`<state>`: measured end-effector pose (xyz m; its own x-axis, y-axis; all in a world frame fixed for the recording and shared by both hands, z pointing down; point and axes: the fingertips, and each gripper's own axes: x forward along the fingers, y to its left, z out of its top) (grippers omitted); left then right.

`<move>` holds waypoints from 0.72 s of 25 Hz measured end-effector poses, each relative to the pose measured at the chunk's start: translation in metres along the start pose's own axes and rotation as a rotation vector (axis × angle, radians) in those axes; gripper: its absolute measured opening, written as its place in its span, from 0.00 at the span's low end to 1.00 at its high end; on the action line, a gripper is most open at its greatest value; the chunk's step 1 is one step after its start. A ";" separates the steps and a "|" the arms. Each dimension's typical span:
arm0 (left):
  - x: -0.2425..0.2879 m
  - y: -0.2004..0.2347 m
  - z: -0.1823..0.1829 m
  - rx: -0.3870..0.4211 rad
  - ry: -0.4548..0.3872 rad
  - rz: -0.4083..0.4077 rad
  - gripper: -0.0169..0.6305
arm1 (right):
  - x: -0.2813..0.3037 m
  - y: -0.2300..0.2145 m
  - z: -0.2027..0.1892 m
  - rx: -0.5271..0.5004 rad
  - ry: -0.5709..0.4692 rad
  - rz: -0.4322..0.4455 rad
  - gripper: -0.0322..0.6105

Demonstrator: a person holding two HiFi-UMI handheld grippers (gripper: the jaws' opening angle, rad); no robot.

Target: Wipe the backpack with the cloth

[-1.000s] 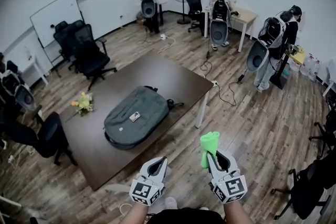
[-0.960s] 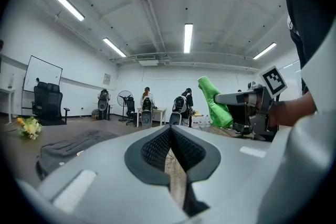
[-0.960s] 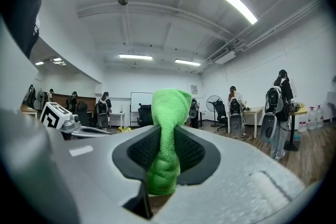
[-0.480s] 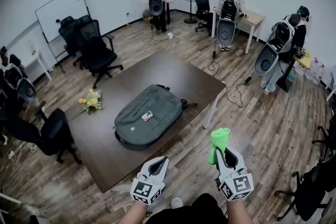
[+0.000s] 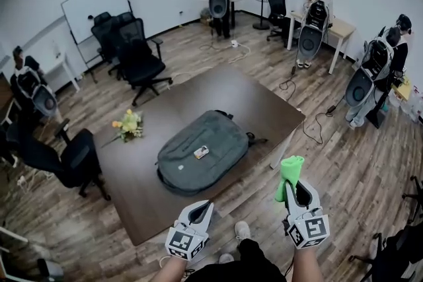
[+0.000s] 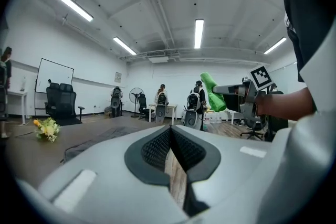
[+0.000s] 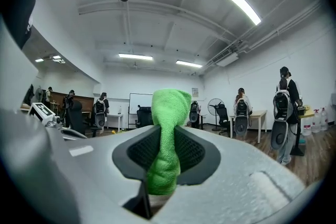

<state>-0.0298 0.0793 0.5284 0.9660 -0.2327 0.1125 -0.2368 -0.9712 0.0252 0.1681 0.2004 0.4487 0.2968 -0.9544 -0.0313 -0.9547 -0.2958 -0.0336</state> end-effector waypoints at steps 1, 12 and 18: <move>0.004 0.007 0.000 -0.001 0.005 0.015 0.05 | 0.009 -0.003 0.001 0.001 -0.002 0.009 0.18; 0.060 0.082 0.031 -0.002 0.007 0.171 0.05 | 0.137 -0.013 -0.005 -0.005 0.030 0.172 0.18; 0.070 0.116 0.028 -0.018 0.024 0.286 0.05 | 0.197 -0.008 -0.014 -0.024 0.049 0.275 0.17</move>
<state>0.0133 -0.0508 0.5115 0.8571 -0.4955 0.1409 -0.5014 -0.8652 0.0070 0.2342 0.0141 0.4571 0.0254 -0.9996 0.0120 -0.9997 -0.0255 -0.0069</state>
